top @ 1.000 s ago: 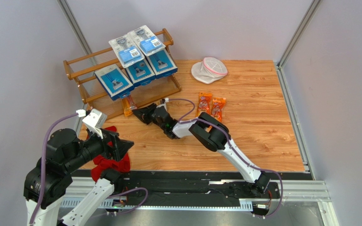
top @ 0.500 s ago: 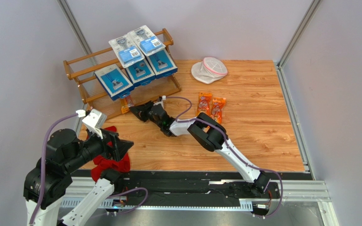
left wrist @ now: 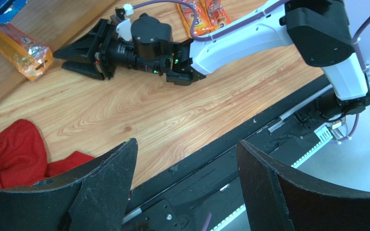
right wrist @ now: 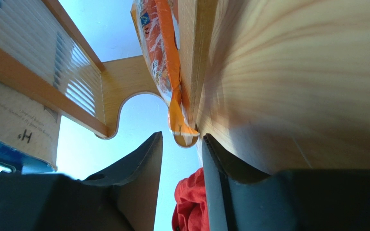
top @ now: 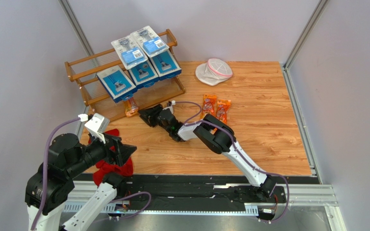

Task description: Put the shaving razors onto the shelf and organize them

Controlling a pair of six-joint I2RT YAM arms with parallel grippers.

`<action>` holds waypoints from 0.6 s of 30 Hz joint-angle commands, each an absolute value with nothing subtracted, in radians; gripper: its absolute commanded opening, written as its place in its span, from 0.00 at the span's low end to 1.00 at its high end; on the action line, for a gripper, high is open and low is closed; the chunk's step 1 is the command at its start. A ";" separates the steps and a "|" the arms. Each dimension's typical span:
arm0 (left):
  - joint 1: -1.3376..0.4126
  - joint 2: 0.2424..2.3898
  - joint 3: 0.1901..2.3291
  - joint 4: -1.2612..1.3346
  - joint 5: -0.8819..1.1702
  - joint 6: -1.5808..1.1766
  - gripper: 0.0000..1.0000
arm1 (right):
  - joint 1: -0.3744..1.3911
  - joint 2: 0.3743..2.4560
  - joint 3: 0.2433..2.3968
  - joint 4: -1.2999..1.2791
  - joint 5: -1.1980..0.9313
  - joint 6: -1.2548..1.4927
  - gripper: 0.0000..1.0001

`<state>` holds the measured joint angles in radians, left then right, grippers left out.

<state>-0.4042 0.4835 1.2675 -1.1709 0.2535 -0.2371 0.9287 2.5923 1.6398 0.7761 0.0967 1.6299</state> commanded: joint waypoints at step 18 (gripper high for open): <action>-0.399 0.494 1.229 -1.088 0.311 -0.317 0.83 | 0.859 1.987 1.154 0.614 0.115 1.327 0.64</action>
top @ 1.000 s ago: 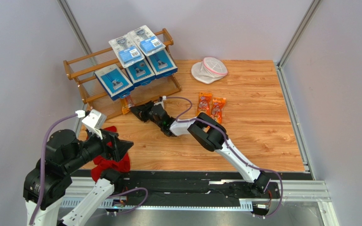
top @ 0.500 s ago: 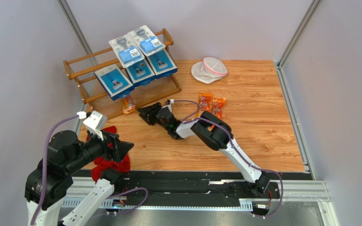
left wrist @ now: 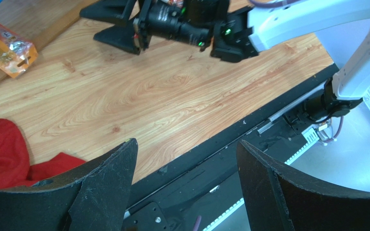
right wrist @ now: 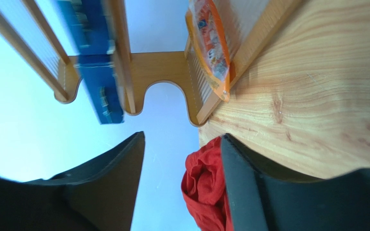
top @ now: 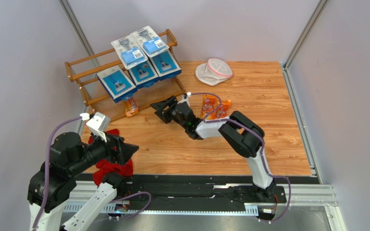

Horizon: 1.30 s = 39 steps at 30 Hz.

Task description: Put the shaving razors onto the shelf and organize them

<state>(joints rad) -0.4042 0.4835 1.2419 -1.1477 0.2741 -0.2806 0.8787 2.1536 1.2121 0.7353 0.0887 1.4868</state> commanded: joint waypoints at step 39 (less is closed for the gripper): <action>-0.399 0.578 1.051 -0.877 0.456 -0.448 0.83 | 0.137 1.340 0.882 -0.273 -0.124 0.854 0.98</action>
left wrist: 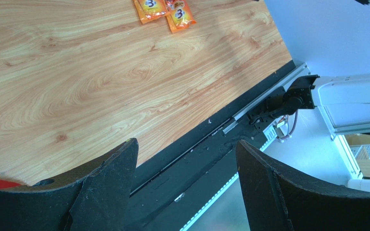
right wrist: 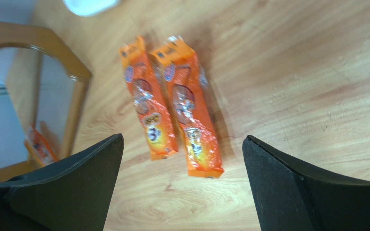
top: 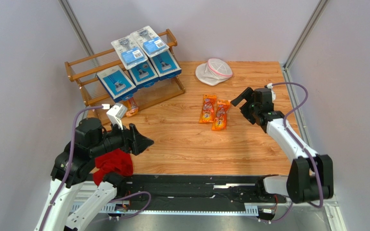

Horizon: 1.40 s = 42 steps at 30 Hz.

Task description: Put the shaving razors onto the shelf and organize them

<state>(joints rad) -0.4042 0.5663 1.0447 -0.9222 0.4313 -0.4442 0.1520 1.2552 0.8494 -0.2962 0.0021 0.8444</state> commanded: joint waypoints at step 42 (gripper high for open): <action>-0.400 0.546 1.028 -0.833 0.528 -0.488 0.82 | 0.156 1.693 1.270 -0.608 -0.293 0.667 0.05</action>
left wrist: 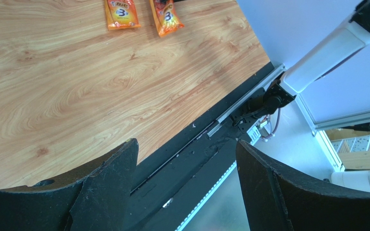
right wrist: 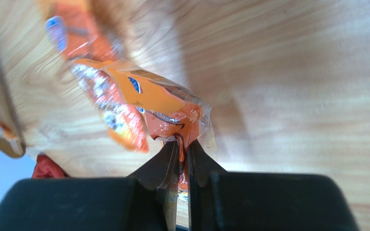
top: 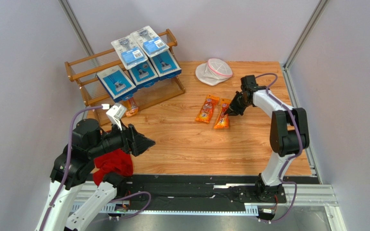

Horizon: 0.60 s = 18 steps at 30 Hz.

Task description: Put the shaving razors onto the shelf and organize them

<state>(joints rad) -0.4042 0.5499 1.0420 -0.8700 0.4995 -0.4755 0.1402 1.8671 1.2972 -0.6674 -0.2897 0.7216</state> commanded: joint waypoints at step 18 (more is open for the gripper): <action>-0.400 0.594 0.933 -0.690 0.595 -0.583 0.82 | 0.495 1.264 1.183 -0.647 -0.449 0.635 0.04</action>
<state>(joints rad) -0.4042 0.5877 0.9470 -0.7673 0.5663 -0.5434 0.3691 1.2938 1.1591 -0.6506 -0.4171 0.6304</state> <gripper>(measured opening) 0.821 0.039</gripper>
